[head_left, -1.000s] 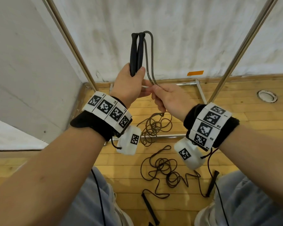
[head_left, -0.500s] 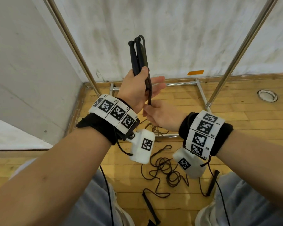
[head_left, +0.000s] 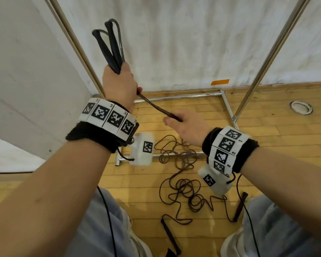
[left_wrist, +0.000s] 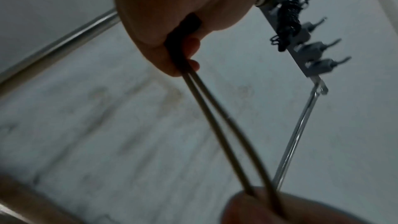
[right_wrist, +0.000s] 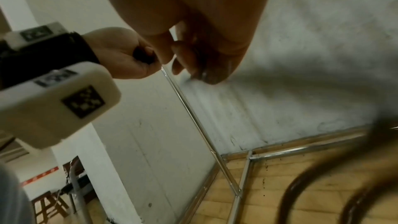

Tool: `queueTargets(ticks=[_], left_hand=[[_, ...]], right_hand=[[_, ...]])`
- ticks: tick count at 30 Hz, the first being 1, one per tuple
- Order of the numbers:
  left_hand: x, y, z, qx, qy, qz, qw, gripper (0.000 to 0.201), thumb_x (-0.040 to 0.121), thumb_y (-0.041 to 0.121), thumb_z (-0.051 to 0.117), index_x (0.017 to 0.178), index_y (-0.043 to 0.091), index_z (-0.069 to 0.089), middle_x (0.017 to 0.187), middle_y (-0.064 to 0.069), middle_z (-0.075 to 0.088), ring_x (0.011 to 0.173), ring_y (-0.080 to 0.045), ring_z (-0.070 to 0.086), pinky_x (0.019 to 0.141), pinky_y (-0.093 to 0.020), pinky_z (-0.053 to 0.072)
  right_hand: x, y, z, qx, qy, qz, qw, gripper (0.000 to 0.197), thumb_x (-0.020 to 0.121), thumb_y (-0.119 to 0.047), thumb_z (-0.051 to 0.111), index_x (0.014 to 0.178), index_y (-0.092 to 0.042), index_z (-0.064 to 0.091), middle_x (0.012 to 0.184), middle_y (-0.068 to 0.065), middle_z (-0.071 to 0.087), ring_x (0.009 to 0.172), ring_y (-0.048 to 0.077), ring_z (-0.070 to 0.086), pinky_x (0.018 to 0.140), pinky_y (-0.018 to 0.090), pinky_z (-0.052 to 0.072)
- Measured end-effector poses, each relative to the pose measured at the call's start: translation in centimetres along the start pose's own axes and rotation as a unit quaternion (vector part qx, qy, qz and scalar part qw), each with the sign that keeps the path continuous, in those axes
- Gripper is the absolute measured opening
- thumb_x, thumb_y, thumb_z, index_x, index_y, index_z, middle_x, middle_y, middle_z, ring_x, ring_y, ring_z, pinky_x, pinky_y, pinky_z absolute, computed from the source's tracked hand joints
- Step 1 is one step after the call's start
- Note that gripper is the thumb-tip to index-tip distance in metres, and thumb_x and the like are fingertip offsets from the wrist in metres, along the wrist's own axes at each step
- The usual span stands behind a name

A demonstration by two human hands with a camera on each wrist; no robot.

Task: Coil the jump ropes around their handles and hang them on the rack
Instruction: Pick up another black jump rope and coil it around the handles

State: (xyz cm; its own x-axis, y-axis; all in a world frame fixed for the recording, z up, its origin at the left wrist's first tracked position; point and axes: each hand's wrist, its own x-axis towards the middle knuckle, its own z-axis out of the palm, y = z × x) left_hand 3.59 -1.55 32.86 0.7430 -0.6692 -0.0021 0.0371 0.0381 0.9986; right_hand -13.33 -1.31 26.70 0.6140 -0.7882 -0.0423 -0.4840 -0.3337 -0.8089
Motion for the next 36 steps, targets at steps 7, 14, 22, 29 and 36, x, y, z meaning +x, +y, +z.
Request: queueTargets(ticks=[7,14,22,29,36], left_hand=[[1.0,-1.8,-1.8,0.419,-0.072,0.178,0.888,0.025,0.099,0.025,0.044,0.118,0.011,0.051,0.095,-0.002,0.056,0.082,-0.024,0.053,0.07,-0.034,0.043],[-0.3,-3.0,-1.3,0.554,-0.238,0.148,0.784,0.034,0.099,0.046,0.04,0.113,0.017,0.051,0.085,0.001,0.058,0.076,-0.021,0.06,0.064,-0.035,0.05],[-3.2,-4.2,0.5,0.622,-0.364,0.168,0.673,0.026,0.094,0.047,0.049,0.109,0.028,0.059,0.071,0.008,0.053,0.062,-0.006,0.05,0.051,-0.023,0.035],[-4.8,-3.6,0.6,0.58,-0.442,0.182,0.66,0.03,0.098,0.019,0.044,0.126,0.029,0.049,0.094,0.002,0.061,0.084,-0.017,0.058,0.072,-0.028,0.044],[-4.5,0.0,-0.7,0.406,-0.493,0.184,0.747,0.014,0.097,0.022,0.054,0.108,0.03,0.052,0.072,0.016,0.052,0.065,0.01,0.051,0.057,-0.006,0.035]], right_hand=[[0.5,0.0,-2.4,-0.111,0.0,-0.003,0.994,0.038,0.099,-0.039,0.036,0.075,-0.015,0.054,0.058,-0.006,0.044,0.052,0.011,0.041,0.05,0.024,0.028],[1.2,-0.1,-5.4,-0.216,0.096,-0.018,0.972,0.047,0.099,-0.043,0.033,0.061,-0.019,0.04,0.058,-0.003,0.042,0.053,0.012,0.041,0.05,0.025,0.028],[1.6,-0.6,-6.8,-0.226,0.194,-0.095,0.95,0.039,0.097,-0.046,0.039,0.067,-0.022,0.047,0.056,-0.009,0.044,0.052,0.006,0.042,0.049,0.022,0.026],[2.1,0.2,-8.9,-0.246,0.224,-0.009,0.943,0.052,0.082,-0.066,0.049,0.067,-0.017,0.055,0.058,-0.004,0.049,0.056,0.012,0.045,0.052,0.026,0.035],[2.3,1.5,-9.4,0.03,0.154,0.032,0.987,0.046,0.088,-0.048,0.055,0.066,-0.008,0.062,0.052,-0.006,0.039,0.046,0.005,0.034,0.054,0.023,0.03]])
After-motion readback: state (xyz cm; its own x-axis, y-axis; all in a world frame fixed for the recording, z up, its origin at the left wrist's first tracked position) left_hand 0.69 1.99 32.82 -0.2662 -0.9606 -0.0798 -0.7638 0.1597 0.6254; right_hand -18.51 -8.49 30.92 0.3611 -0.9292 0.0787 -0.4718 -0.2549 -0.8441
